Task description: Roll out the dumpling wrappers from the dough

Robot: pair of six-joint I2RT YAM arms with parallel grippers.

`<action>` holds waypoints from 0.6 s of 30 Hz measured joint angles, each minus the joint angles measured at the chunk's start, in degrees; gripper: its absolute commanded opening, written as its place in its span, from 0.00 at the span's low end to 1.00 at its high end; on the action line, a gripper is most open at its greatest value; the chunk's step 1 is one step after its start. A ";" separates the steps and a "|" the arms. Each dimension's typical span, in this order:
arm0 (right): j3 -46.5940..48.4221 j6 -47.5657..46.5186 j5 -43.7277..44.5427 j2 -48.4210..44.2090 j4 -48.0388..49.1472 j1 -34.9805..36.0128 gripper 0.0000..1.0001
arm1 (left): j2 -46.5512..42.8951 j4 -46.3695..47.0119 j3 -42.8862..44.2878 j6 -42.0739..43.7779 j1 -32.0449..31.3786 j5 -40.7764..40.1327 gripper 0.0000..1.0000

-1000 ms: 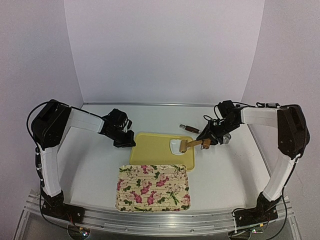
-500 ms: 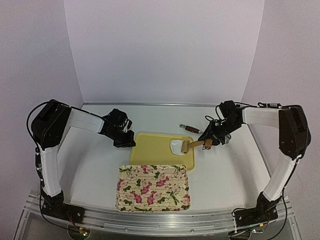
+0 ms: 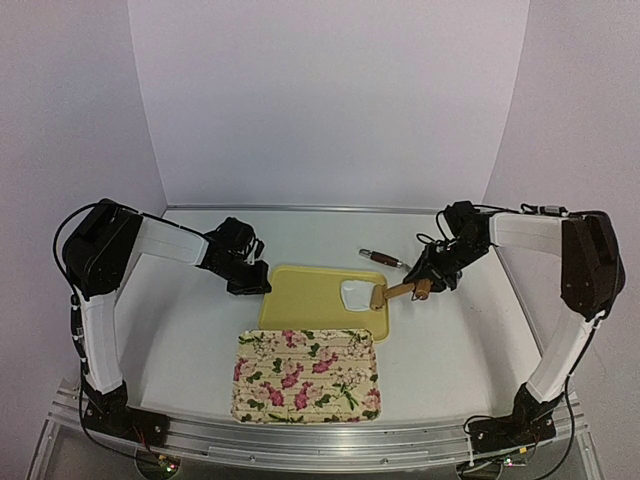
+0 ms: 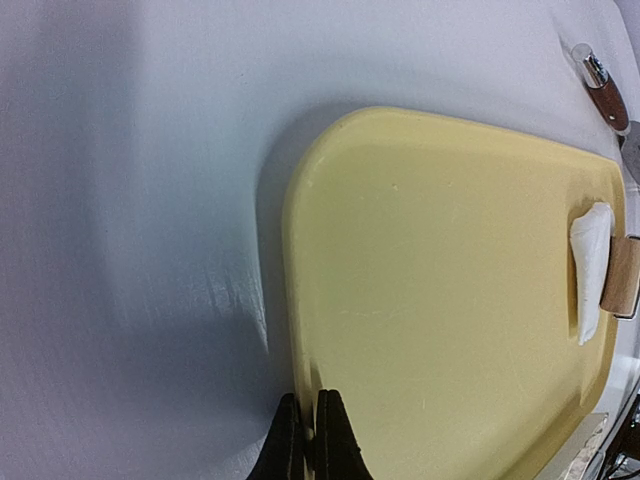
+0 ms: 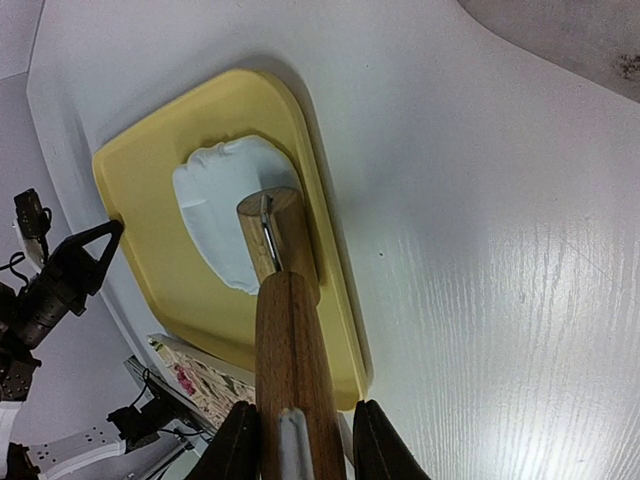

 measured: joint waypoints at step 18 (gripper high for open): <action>9.99 2.78 7.98 -9.77 -16.11 -0.32 0.00 | -0.91 -6.43 1.56 -2.71 -0.07 -4.30 0.00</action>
